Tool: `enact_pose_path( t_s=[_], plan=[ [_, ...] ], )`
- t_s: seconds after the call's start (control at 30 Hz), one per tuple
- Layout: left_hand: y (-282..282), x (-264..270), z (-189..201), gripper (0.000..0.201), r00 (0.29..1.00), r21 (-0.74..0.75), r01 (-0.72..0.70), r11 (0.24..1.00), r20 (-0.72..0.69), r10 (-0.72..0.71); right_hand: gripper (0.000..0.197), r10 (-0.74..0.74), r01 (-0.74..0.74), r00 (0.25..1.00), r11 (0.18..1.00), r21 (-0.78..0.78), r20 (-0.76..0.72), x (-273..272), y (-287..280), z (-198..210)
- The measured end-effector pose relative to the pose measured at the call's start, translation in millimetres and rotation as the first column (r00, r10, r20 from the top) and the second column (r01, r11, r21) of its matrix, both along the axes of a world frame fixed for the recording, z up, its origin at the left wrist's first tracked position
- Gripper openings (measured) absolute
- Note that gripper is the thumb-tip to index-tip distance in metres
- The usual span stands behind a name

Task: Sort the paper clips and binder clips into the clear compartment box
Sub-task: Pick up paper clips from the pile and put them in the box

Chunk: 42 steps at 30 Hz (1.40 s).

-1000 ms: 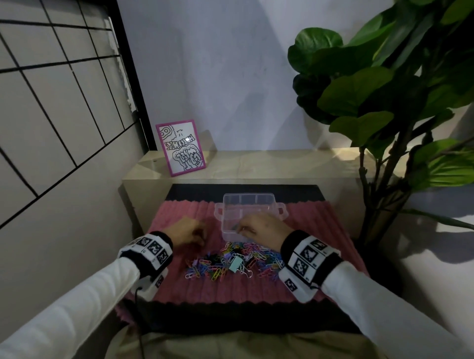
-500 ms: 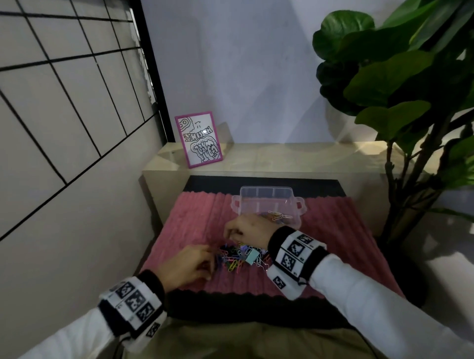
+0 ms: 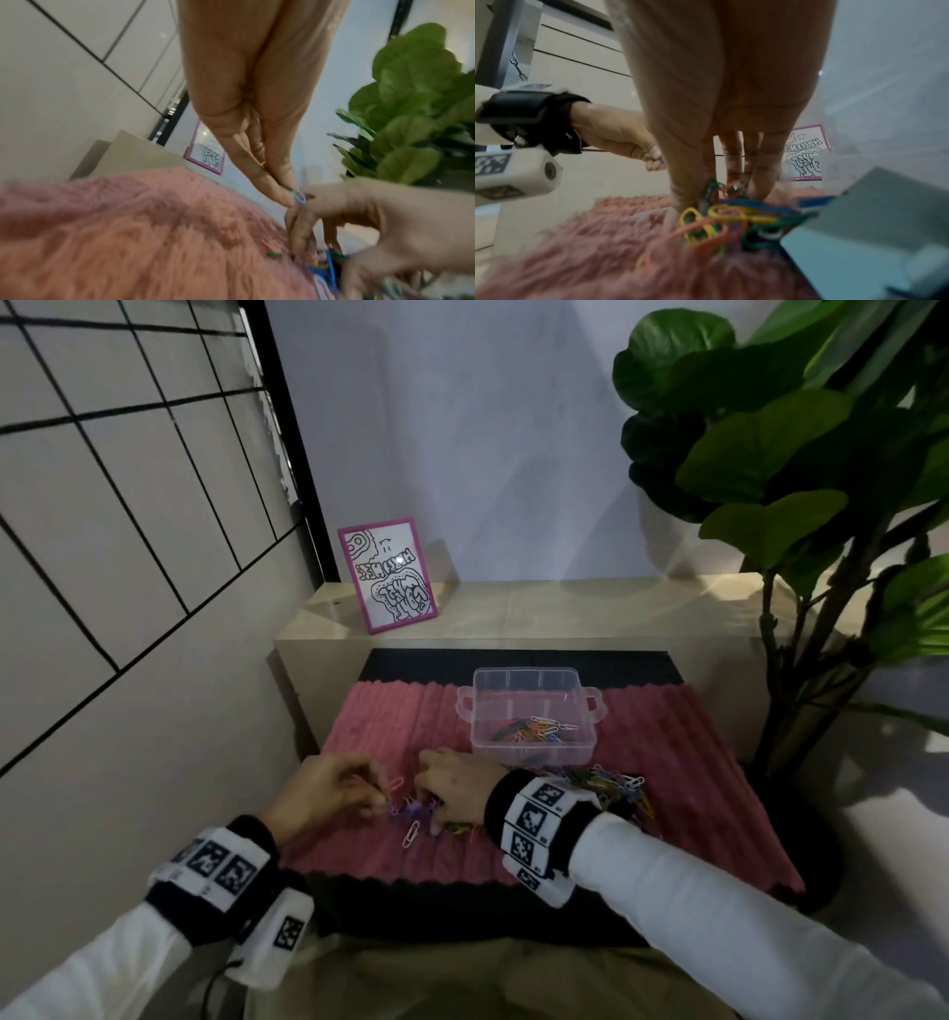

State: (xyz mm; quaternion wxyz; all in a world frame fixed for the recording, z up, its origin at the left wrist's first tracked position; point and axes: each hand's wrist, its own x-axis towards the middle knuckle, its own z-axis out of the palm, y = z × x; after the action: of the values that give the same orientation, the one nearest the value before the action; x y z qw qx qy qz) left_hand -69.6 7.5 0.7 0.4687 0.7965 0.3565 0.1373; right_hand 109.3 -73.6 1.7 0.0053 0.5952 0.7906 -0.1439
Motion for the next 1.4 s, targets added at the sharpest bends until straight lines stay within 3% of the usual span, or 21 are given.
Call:
enact_pose_path(
  t_s=[0.13,0.23,0.33,0.4,0.47,0.57,0.7,0.77,1.0,1.13,1.23,1.4],
  plan=[
    [10,-8,9,0.019,0.988,-0.126,-0.088,0.988,0.115,0.103,0.029,-0.004,0.003,1.0,1.0,0.029,0.02,0,1,-3],
    [12,-5,10,0.019,0.985,-0.165,-0.083,0.983,0.133,0.106,0.016,-0.025,0.025,1.0,0.987,0.156,-0.001,5,-2,1],
    [10,-1,8,0.023,0.985,-0.162,-0.074,0.984,0.141,0.098,0.011,-0.06,0.083,0.992,0.972,0.221,-0.11,13,-5,6],
    [7,3,9,0.02,0.989,-0.143,-0.054,0.988,0.129,0.073,0.012,-0.111,0.161,0.958,0.971,0.176,-0.265,20,-9,9],
    [5,7,12,0.017,0.992,-0.13,-0.032,0.991,0.117,0.047,0.012,-0.22,0.279,0.845,0.959,0.051,-0.488,30,-11,10],
    [4,13,19,0.016,0.994,-0.105,0.001,0.994,0.108,0.011,0.007,-0.358,0.375,0.533,0.912,-0.165,-0.767,49,-20,13],
    [2,35,36,0.012,0.995,-0.014,0.027,1.0,0.099,-0.026,0.015,-0.399,0.407,0.212,0.866,-0.29,-0.892,76,-38,19],
    [3,52,44,0.008,0.992,0.012,0.037,0.999,0.123,-0.038,0.013,-0.381,0.421,0.128,0.857,-0.298,-0.916,90,-44,18],
    [10,122,51,0.018,0.986,0.049,0.102,0.994,0.124,-0.107,0.012,-0.307,0.522,0.109,0.827,-0.208,-0.945,125,-62,20],
    [9,143,49,0.024,0.972,0.077,0.235,0.969,-0.032,-0.233,0.009,-0.297,0.572,0.144,0.804,-0.165,-0.944,139,-65,23],
    [11,137,45,0.026,0.952,0.172,0.296,0.94,-0.136,-0.275,0.015,-0.308,0.586,0.201,0.798,-0.137,-0.93,143,-64,26],
    [17,82,50,0.024,0.966,0.205,0.242,0.948,-0.141,-0.216,0.018,-0.416,0.614,0.342,0.778,-0.134,-0.843,150,-48,24]
  ],
)
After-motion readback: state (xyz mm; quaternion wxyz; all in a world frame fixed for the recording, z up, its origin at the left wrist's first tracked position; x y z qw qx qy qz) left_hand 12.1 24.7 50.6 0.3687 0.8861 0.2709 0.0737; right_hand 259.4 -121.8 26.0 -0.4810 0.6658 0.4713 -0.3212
